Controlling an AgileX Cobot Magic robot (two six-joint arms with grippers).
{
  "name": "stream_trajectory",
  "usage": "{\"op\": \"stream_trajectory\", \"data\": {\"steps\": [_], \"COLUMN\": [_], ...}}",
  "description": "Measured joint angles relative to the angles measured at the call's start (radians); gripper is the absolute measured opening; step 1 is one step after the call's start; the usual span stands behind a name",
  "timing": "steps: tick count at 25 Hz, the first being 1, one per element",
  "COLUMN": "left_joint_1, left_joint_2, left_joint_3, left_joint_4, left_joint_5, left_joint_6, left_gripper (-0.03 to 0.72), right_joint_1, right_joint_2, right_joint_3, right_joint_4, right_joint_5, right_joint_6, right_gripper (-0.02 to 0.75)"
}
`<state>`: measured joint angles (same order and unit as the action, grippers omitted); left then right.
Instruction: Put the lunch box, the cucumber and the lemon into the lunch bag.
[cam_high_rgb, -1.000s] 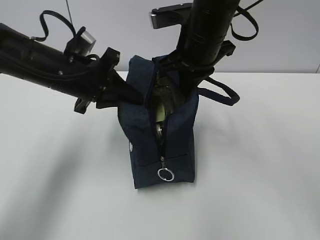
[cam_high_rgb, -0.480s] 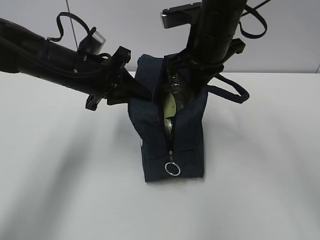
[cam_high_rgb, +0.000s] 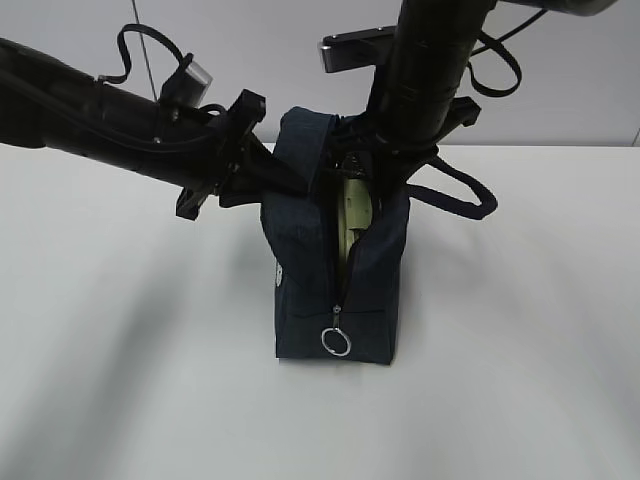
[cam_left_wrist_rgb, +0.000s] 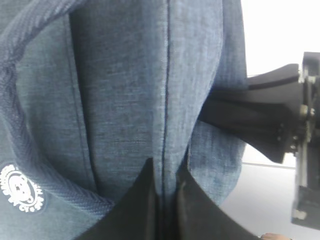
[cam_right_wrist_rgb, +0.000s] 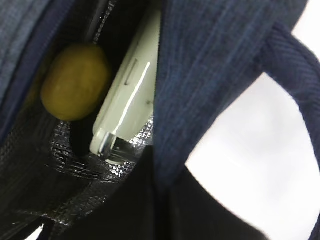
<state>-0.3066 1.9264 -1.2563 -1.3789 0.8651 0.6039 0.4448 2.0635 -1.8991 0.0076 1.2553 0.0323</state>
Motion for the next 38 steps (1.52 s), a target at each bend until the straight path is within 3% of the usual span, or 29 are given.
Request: {"op": "stream_trajectory", "data": {"steps": [12, 16, 19, 23, 25, 31, 38], "left_joint_1": [-0.002, -0.002, -0.002, -0.002, -0.002, 0.012, 0.080], "left_joint_2": [0.000, 0.000, 0.000, 0.000, 0.000, 0.000, 0.000], "left_joint_3": [0.000, 0.000, 0.000, 0.000, 0.000, 0.000, -0.002], "left_joint_4": [-0.005, -0.007, -0.013, -0.016, -0.016, -0.016, -0.017], "left_joint_5": [-0.010, -0.010, -0.010, -0.008, 0.001, 0.062, 0.197], "left_joint_6": [0.000, 0.000, 0.000, 0.000, 0.000, 0.000, 0.000], "left_gripper": [0.017, 0.067, 0.168, 0.300, 0.319, 0.330, 0.330], "right_joint_1": [-0.004, -0.004, -0.004, -0.004, -0.004, -0.004, -0.004], "right_joint_2": [0.017, 0.017, 0.017, 0.020, 0.024, 0.026, 0.013], "right_joint_3": [-0.002, -0.002, -0.002, -0.002, -0.008, -0.063, -0.074], "right_joint_4": [-0.019, -0.024, -0.024, -0.028, -0.032, -0.036, -0.042], "right_joint_5": [-0.004, -0.015, -0.035, -0.048, -0.048, -0.027, -0.024], "right_joint_6": [0.000, 0.000, 0.000, 0.000, 0.000, 0.000, 0.002], "right_gripper": [0.000, 0.004, 0.086, 0.344, 0.417, 0.445, 0.443]}}
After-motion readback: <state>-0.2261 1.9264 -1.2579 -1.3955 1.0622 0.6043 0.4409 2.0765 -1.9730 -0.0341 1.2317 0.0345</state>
